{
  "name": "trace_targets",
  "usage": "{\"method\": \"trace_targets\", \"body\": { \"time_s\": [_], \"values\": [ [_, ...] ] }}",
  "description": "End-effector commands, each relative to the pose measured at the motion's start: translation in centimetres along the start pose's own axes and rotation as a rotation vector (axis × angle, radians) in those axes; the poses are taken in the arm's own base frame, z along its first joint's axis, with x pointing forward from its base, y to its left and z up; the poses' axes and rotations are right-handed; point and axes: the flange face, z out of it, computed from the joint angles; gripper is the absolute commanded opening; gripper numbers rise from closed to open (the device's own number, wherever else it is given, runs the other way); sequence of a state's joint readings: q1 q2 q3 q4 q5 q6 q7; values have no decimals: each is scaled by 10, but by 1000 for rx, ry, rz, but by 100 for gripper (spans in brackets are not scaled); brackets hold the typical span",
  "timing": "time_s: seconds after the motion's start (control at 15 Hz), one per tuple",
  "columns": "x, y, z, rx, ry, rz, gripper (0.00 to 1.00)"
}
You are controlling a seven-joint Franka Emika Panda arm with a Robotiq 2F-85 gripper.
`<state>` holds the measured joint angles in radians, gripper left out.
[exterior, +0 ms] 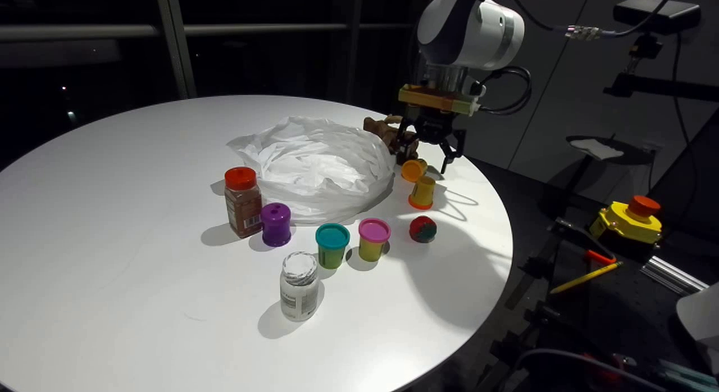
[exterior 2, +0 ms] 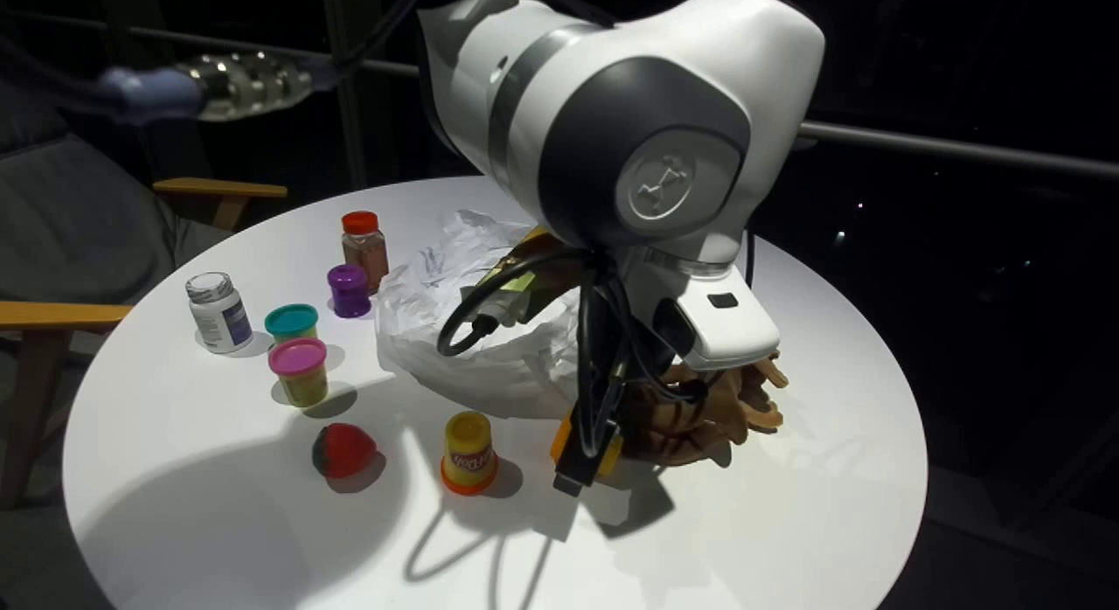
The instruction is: Pick up the objects from the table and put them on the plastic
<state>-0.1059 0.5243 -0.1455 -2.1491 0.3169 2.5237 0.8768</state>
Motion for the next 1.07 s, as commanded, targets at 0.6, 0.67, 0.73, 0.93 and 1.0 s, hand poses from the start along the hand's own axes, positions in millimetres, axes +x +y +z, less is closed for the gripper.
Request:
{"method": "trace_targets", "body": {
  "time_s": [0.6,0.67,0.73,0.93,1.0],
  "values": [
    [-1,-10,-22,22,-17,11,12],
    [-3,-9,-32,32,2,7,12],
    [-6,-7,-46,49,14,1,12],
    [-23,-5,-98,50,92,-49,12],
    [-30,-9,-115,39,130,-81,12]
  ]
}}
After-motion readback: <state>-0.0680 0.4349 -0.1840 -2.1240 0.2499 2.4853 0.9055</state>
